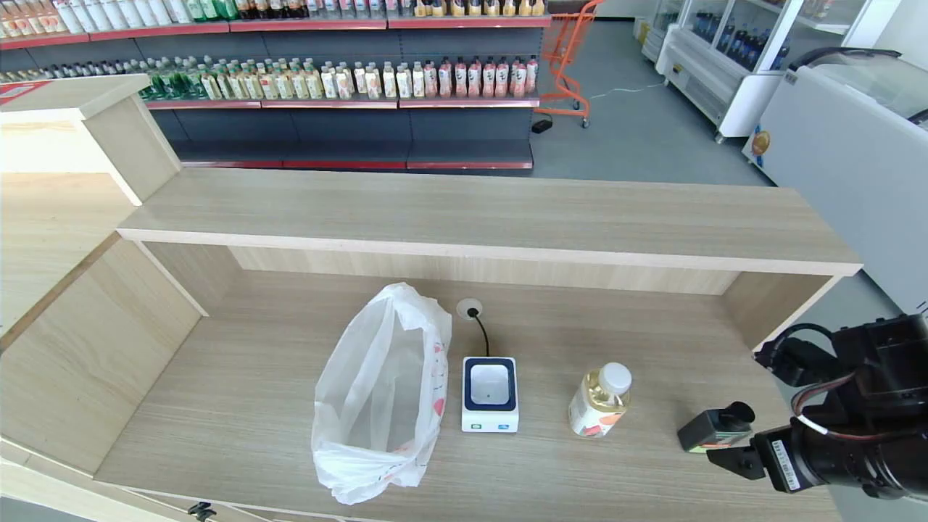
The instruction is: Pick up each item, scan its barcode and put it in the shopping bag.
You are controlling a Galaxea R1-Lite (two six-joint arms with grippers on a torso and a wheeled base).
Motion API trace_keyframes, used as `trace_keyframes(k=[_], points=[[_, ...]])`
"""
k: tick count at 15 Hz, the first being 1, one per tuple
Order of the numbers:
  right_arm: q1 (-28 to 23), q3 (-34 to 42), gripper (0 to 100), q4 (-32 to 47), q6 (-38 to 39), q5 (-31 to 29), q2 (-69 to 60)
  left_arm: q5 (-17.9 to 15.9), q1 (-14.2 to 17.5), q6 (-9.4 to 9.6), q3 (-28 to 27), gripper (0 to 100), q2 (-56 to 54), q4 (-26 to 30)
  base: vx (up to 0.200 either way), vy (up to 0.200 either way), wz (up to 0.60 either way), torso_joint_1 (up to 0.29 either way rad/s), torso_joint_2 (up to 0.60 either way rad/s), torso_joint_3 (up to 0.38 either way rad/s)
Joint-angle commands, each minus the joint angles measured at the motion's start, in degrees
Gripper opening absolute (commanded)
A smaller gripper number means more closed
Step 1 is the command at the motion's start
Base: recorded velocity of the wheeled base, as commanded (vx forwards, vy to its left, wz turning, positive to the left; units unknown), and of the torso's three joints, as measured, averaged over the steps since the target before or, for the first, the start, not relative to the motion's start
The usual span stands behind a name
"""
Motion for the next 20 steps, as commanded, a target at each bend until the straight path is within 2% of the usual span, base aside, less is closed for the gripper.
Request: trace_keyframes(k=[1, 3, 6, 8, 12, 13, 20], points=[[2.55, 1.7, 100, -8.04, 0.14, 0.0, 11.78, 0.0, 0.0, -0.01, 0.0, 100, -0.02, 0.0, 0.0, 0.0, 0.0, 0.0, 0.0, 0.0], [4.04, 2.84, 100, -14.72, 0.49, 0.0, 15.91, 0.0, 0.0, -0.01, 0.0, 100, -0.02, 0.0, 0.0, 0.0, 0.0, 0.0, 0.0, 0.0], [10.11, 2.23, 100, -22.63, 9.01, -0.09, 20.92, 0.0, 0.0, -0.01, 0.0, 100, -0.02, 0.0, 0.0, 0.0, 0.0, 0.0, 0.0, 0.0], [11.34, 2.23, 100, -27.55, 9.28, 0.0, 23.91, 0.0, 0.0, -0.01, 0.0, 100, -0.02, 0.0, 0.0, 0.0, 0.0, 0.0, 0.0, 0.0], [12.83, 2.76, 100, -44.78, 9.19, -0.7, 32.26, 0.0, 0.0, -0.01, 0.0, 100, -0.02, 0.0, 0.0, 0.0, 0.0, 0.0, 0.0, 0.0], [13.8, 3.46, 100, -48.64, 9.19, -2.99, 34.1, 0.0, 0.0, -0.01, 0.0, 100, -0.02, 0.0, 0.0, 0.0, 0.0, 0.0, 0.0, 0.0], [16.61, 3.11, 100, -62.71, 8.05, -4.31, 43.16, 0.0, 0.0, -0.01, 0.0, 100, -0.02, 0.0, 0.0, 0.0, 0.0, 0.0, 0.0, 0.0]])
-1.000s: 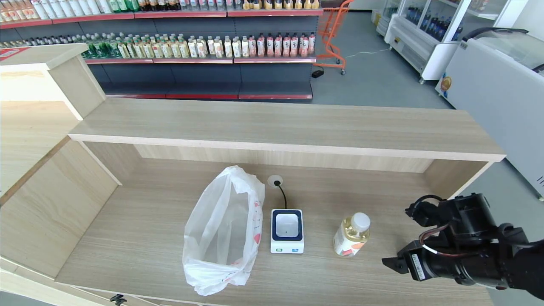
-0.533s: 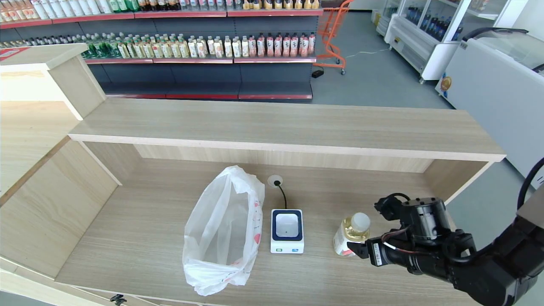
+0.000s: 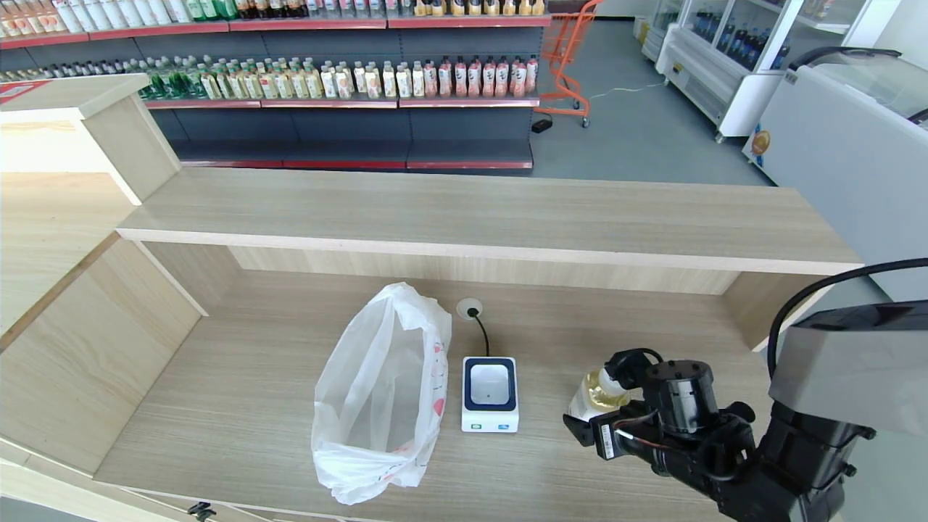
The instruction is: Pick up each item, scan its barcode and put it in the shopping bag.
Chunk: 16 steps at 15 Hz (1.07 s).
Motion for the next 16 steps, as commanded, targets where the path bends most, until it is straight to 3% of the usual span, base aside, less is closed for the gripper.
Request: trace_keyframes(k=[1, 5, 15, 16], points=[[0.66, -0.02, 100, -4.74, -1.37, -0.37, 5.45, 0.0, 0.0, -0.01, 0.0, 100, -0.02, 0.0, 0.0, 0.0, 0.0, 0.0, 0.0, 0.0], [1.19, -1.6, 100, -18.36, -6.2, -0.46, 13.36, 0.0, 0.0, -0.01, 0.0, 100, -0.02, 0.09, 0.0, 0.0, 0.0, 0.0, 0.0, 0.0], [0.84, -6.97, 100, -21.96, -9.19, -0.1, 14.41, 0.0, 0.0, -0.01, 0.0, 100, -0.02, 0.0, 0.0, 0.0, 0.0, 0.0, 0.0, 0.0], [0.66, -7.14, 0, -21.96, -9.19, -0.1, 14.32, 0.0, 0.0, -0.01, 0.0, 100, -0.02, 0.0, 0.0, 0.0, 0.0, 0.0, 0.0, 0.0]])
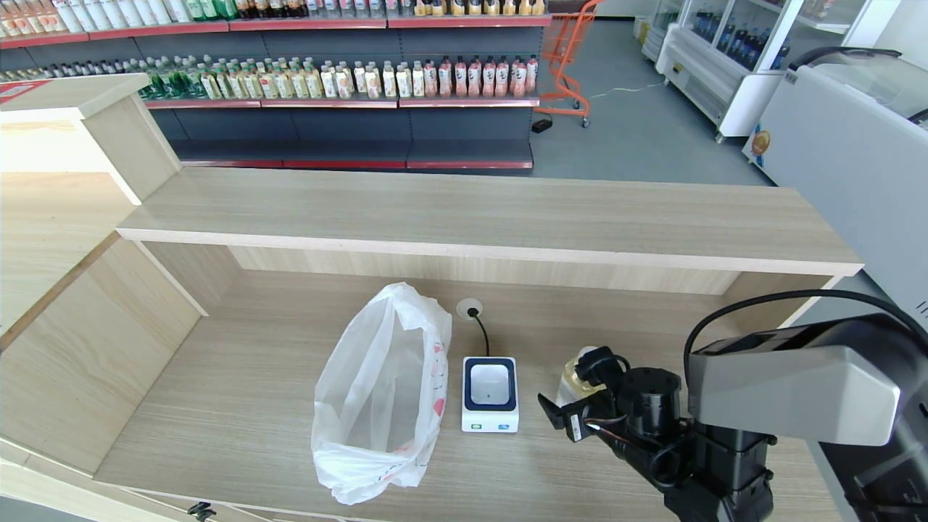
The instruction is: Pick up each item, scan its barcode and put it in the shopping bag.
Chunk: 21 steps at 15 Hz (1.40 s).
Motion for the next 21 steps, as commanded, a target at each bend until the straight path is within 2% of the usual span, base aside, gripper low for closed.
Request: trace_keyframes(k=[1, 9, 12, 14, 15, 16, 17, 19, 21], points=[[-0.28, -0.89, 0, 0.03, -0.17, -0.04, -0.32, 0.0, 0.0, -0.01, 0.0, 100, -0.02, 0.0, 0.0, 0.0, 0.0, 0.0, 0.0, 0.0], [-0.98, -1.51, 0, -0.06, -3.25, -0.75, -1.64, 0.0, 0.0, -0.01, 0.0, 100, -0.02, 0.0, 0.0, 0.0, 0.0, 0.0, 0.0, 0.0], [-1.51, -1.07, 0, 0.65, -2.72, -0.48, -9.2, 0.0, 0.0, -0.01, 0.0, 100, -0.02, 0.0, 0.0, 0.0, 0.0, 0.0, 0.0, 0.0], [-3.88, 0.96, 0, 15.24, 3.08, 9.1, -27.21, 0.0, 0.0, -0.01, 0.0, 100, -0.02, 0.0, 0.0, 0.0, 0.0, 0.0, 0.0, 0.0], [-4.85, 1.04, 0, 19.45, 3.61, 12.35, -31.26, 0.0, 0.0, -0.01, 0.0, 100, -0.02, 0.0, 0.0, 0.0, 0.0, 0.0, 0.0, 0.0], [-7.4, 1.13, 0, 33.96, 3.69, 20.88, -43.03, 0.0, 0.0, -0.01, 0.0, 100, -0.02, 0.0, 0.0, 0.0, 0.0, 0.0, 0.0, 0.0], [-8.45, 1.31, 0, 40.81, 3.34, 24.39, -48.66, 0.0, 0.0, -0.01, 0.0, 100, -0.02, 0.0, 0.0, 0.0, 0.0, 0.0, 0.0, 0.0], [-8.54, 1.83, 0, 45.73, 3.87, 30.81, -53.76, 0.0, 0.0, -0.01, 0.0, 100, -0.02, 0.0, 0.0, 0.0, 0.0, 0.0, 0.0, 0.0], [-8.37, 1.83, 0, 50.04, 8.7, 42.06, -58.24, 0.0, 0.0, -0.01, 0.0, 100, -0.02, 0.0, 0.0, 0.0, 0.0, 0.0, 0.0, 0.0]])
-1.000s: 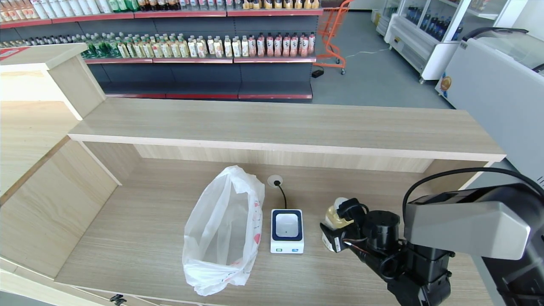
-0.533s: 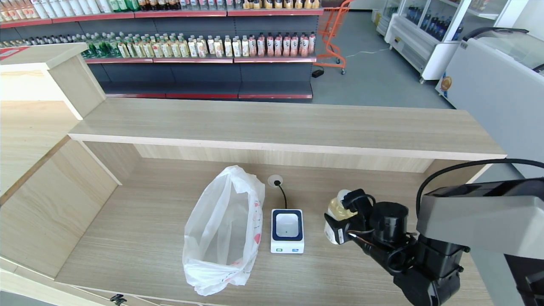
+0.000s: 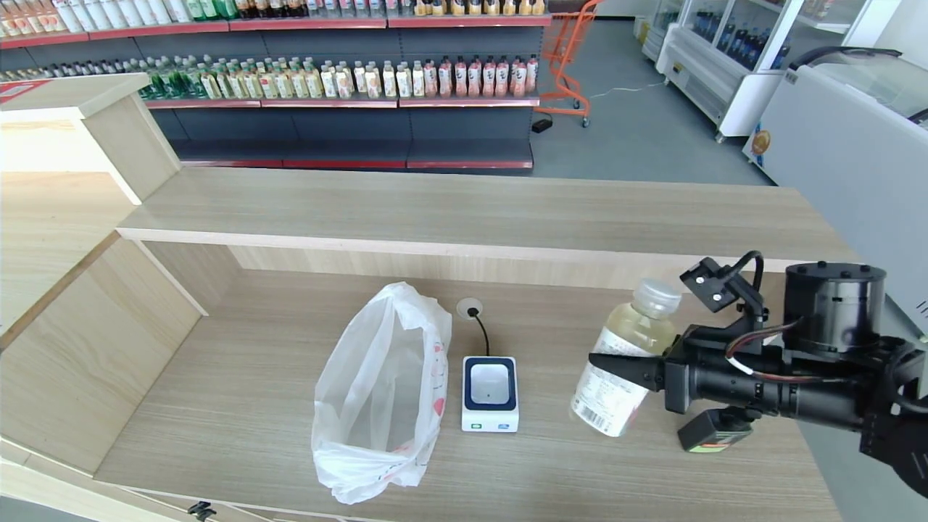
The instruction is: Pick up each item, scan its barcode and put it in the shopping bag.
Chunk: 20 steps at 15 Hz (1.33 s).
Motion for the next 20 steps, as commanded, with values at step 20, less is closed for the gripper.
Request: trace_keyframes(k=[20], points=[[13.06, -3.96, 0, 10.52, 15.6, 8.87, -13.09, 0.0, 0.0, -0.01, 0.0, 100, -0.02, 0.0, 0.0, 0.0, 0.0, 0.0, 0.0, 0.0]])
